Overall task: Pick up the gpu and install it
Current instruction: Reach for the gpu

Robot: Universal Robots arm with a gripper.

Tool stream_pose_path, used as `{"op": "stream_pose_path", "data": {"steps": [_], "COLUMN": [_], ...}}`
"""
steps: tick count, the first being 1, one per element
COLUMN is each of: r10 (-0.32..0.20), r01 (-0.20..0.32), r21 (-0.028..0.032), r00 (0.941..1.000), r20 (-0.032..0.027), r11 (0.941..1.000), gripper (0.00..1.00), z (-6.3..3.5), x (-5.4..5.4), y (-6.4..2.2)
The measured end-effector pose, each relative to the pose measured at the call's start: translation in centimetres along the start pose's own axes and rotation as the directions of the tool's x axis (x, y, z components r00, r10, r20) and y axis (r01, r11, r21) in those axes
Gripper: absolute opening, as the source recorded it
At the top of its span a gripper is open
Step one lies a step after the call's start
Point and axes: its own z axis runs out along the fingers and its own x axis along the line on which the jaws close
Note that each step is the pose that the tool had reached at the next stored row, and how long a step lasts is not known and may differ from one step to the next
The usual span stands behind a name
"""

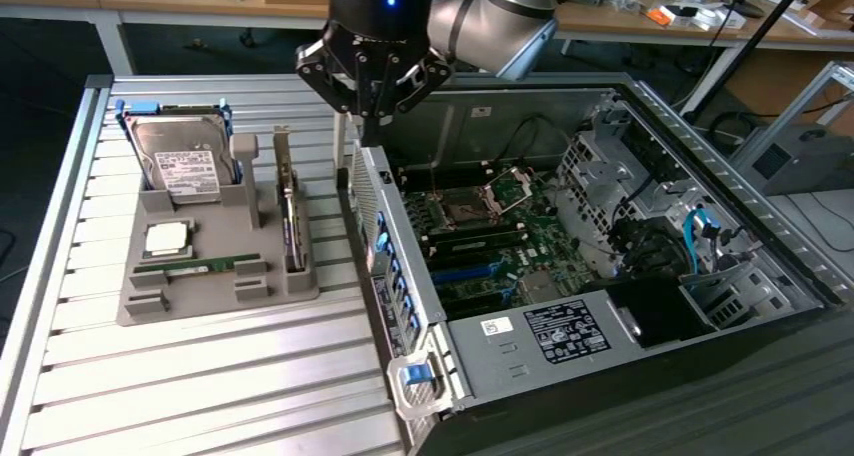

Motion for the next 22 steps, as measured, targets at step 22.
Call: {"op": "stream_pose_path", "data": {"steps": [22], "r10": [0.0], "r01": [0.0], "r21": [0.0], "r00": [1.0], "r20": [0.0], "r11": [1.0], "gripper": [0.11], "z": [-0.03], "x": [0.93], "y": [-0.07]}}
